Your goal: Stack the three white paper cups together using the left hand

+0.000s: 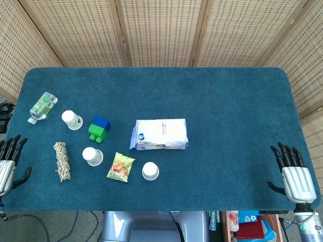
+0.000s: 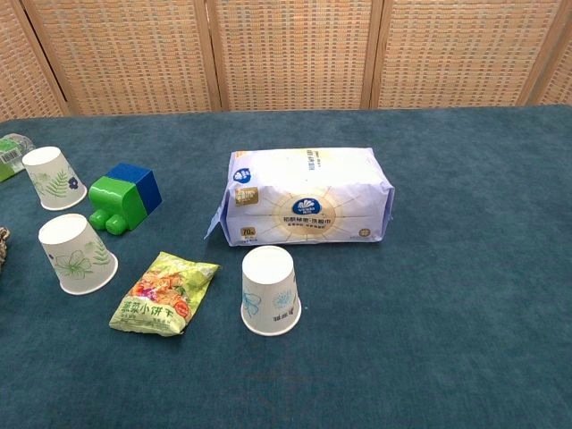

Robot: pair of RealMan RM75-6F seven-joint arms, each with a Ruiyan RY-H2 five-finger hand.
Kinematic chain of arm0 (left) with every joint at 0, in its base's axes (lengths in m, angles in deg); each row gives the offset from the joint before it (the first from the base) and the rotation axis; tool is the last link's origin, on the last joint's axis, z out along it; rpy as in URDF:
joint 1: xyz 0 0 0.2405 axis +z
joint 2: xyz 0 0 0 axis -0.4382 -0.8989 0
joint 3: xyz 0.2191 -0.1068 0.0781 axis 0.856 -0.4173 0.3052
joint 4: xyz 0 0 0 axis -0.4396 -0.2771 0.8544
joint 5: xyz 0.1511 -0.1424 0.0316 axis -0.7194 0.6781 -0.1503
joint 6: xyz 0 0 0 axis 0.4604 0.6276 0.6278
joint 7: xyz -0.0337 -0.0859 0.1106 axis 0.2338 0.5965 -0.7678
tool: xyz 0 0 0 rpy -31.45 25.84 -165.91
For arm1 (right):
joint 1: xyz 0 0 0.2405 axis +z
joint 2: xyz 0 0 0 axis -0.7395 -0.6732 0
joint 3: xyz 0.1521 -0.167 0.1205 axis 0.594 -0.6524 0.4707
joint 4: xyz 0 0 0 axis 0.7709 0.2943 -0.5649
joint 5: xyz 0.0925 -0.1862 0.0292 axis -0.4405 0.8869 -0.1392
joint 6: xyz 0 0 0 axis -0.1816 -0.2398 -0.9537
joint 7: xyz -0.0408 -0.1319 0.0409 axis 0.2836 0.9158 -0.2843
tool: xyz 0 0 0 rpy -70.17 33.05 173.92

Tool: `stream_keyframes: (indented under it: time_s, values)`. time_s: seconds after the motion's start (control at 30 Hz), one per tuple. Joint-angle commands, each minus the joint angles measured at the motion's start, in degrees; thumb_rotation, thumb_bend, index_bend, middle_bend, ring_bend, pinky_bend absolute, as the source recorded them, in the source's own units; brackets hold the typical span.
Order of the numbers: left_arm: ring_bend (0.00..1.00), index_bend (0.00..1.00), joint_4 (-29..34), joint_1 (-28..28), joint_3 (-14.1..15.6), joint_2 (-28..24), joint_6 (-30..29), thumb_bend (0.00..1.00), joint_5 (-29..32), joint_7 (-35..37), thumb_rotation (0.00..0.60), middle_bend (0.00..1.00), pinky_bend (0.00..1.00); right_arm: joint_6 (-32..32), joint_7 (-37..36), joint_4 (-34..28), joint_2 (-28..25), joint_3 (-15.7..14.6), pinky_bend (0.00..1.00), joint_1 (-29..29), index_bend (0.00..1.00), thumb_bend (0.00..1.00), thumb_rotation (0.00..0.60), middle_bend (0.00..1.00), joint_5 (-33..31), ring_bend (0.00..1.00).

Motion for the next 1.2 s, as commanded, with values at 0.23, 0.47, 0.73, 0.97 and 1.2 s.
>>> stream_keyframes:
  time_s: [0.23,0.47,0.73,0.97,1.2]
  values:
    - [0.00,0.00,0.02,-0.03,0.00,-0.06,0.28,0.41,0.26,0.36,0.600,0.00,0.00,-0.40,0.24,0.11,0.25,-0.36,0.00,0.13,0.03,0.05,0.600,0.00,0.30,0.00]
    - [0.00,0.00,-0.14,-0.32,0.18,0.05,0.75,0.40,-0.16,0.53,0.600,0.00,0.00,-0.63,1.39,-0.10,0.75,-0.70,0.00,0.37,0.03,0.05,0.600,0.00,0.94,0.00]
    - [0.00,0.00,-0.13,-0.54,0.54,0.04,1.07,0.41,-0.85,0.84,0.600,0.00,0.00,-0.45,1.40,-0.04,0.78,-0.66,0.00,0.26,0.03,0.05,0.600,0.00,0.75,0.00]
    - [0.00,0.00,-0.14,-0.94,0.79,0.29,1.47,0.41,-1.65,1.04,0.600,0.00,0.00,-0.63,0.92,0.21,0.75,-0.60,0.00,0.27,0.03,0.05,0.600,0.00,0.45,0.00]
    - [0.00,0.00,-0.98,-2.95,1.17,0.41,2.93,0.41,-4.88,2.53,0.600,0.00,0.00,-1.37,1.02,0.54,1.08,-0.59,0.00,0.50,0.03,0.05,0.600,0.00,-0.12,0.00]
